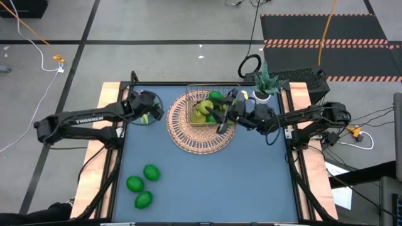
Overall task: Build produce basket
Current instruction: Put the green lime into the wire basket
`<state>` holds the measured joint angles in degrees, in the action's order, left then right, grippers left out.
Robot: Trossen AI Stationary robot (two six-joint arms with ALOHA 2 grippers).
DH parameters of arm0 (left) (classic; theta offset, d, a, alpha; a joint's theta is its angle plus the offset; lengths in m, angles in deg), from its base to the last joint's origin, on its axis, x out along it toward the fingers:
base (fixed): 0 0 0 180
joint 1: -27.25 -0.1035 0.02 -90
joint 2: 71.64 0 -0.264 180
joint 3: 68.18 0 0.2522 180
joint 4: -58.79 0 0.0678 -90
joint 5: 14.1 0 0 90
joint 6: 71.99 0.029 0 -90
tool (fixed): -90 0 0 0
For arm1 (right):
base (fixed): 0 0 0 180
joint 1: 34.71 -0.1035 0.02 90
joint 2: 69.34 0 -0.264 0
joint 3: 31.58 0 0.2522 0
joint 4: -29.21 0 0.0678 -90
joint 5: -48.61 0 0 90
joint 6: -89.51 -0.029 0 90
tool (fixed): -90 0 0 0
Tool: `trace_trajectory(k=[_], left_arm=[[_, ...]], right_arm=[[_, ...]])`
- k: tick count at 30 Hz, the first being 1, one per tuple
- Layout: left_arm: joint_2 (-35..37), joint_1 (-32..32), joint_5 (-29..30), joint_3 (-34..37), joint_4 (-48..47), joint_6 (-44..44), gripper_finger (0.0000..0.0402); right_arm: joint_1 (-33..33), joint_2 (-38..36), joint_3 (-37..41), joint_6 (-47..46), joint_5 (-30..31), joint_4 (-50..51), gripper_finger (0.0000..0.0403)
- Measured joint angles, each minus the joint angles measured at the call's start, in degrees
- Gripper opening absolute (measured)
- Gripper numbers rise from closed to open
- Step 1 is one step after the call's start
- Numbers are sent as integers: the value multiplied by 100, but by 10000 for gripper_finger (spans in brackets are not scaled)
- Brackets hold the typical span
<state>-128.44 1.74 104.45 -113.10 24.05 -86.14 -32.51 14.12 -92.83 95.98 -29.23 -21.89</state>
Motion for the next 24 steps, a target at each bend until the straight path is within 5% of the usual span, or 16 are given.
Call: trace_trajectory(k=[12, 19, 24], left_arm=[[-466, -213, -67, 64, -56, -553, 289], [-768, 26, -1793, 64, -75, -156, 331], [-848, 684, -1958, 64, -311, -520, 320]], right_arm=[[123, 0, 0, 494, 4, 46, 187], [308, 0, 0, 475, 0, 68, 187], [386, 0, 0, 545, -20, 34, 187]])
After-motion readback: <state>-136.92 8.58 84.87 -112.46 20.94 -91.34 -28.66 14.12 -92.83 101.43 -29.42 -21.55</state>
